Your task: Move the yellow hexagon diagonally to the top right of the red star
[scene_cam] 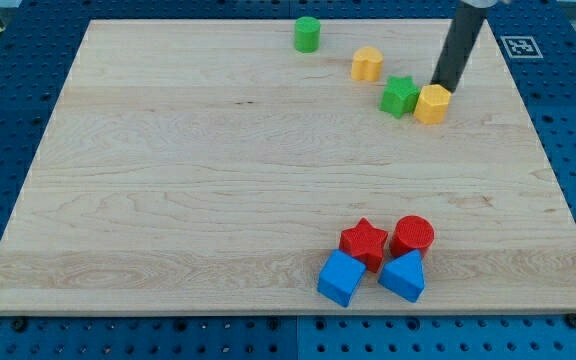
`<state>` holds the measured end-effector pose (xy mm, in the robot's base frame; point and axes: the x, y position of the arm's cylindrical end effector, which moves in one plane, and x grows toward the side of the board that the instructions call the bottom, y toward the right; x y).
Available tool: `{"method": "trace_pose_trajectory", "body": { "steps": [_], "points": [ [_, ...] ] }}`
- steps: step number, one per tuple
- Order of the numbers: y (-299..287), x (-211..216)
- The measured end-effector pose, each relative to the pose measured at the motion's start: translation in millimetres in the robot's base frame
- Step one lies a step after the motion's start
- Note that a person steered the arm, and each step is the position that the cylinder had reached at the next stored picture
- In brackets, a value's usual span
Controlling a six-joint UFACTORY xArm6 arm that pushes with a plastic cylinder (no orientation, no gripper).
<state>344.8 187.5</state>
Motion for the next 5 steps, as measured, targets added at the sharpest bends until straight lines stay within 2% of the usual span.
{"method": "trace_pose_trajectory", "body": {
  "steps": [2, 3, 4, 5],
  "points": [
    [-3.5, 71.5],
    [-4.5, 39.4],
    [-32.0, 37.8],
    [-38.0, 85.5]
  ]
}}
